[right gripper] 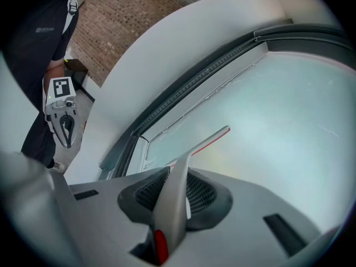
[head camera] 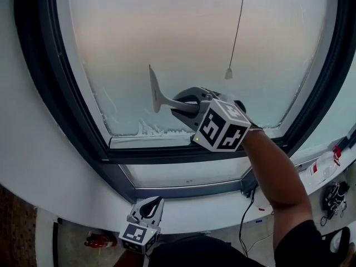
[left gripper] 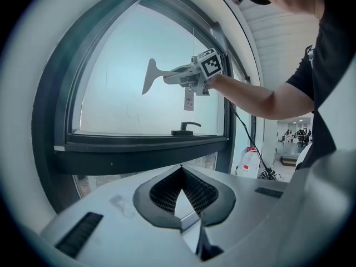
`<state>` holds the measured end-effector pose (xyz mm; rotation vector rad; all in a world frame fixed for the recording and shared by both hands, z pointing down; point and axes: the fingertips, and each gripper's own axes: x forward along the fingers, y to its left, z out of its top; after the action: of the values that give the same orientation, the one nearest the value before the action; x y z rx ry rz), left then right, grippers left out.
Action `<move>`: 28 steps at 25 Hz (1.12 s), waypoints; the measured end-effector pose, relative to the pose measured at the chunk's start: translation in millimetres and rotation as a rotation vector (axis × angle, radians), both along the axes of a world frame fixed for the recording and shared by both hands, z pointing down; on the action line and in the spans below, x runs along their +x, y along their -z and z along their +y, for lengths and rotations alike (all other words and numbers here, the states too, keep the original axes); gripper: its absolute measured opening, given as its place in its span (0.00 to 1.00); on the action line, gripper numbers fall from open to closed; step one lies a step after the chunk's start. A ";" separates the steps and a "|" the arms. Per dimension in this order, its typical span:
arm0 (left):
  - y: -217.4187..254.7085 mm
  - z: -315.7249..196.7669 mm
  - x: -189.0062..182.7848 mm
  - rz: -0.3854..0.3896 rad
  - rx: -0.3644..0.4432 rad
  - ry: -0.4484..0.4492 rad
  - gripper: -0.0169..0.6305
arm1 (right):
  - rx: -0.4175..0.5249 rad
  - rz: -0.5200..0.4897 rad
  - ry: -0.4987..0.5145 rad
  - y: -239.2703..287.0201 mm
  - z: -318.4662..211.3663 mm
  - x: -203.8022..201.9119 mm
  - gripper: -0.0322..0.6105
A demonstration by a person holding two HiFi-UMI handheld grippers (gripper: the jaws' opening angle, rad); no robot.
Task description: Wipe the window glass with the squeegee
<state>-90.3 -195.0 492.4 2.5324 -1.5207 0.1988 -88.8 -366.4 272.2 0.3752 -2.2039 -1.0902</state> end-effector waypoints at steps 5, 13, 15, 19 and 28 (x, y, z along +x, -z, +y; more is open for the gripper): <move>3.0 -4.2 24.7 0.011 0.019 -0.037 0.03 | -0.008 0.004 -0.018 4.4 -4.3 30.9 0.16; 3.8 -10.0 59.6 0.024 0.009 -0.051 0.03 | -0.007 0.022 -0.046 9.3 -11.1 78.1 0.16; 1.6 -10.8 66.5 0.028 0.009 -0.057 0.03 | -0.008 0.023 -0.059 9.5 -13.0 89.5 0.16; -0.1 -12.4 81.9 0.042 0.030 -0.086 0.03 | -0.014 0.023 -0.085 10.6 -14.8 112.6 0.16; 0.3 -14.8 108.6 0.047 0.033 -0.122 0.03 | -0.008 0.031 -0.128 13.6 -19.3 150.3 0.16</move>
<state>18.3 -209.9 492.1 2.6380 -1.3654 0.1311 61.5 -385.7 258.6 0.4860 -2.1258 -1.0115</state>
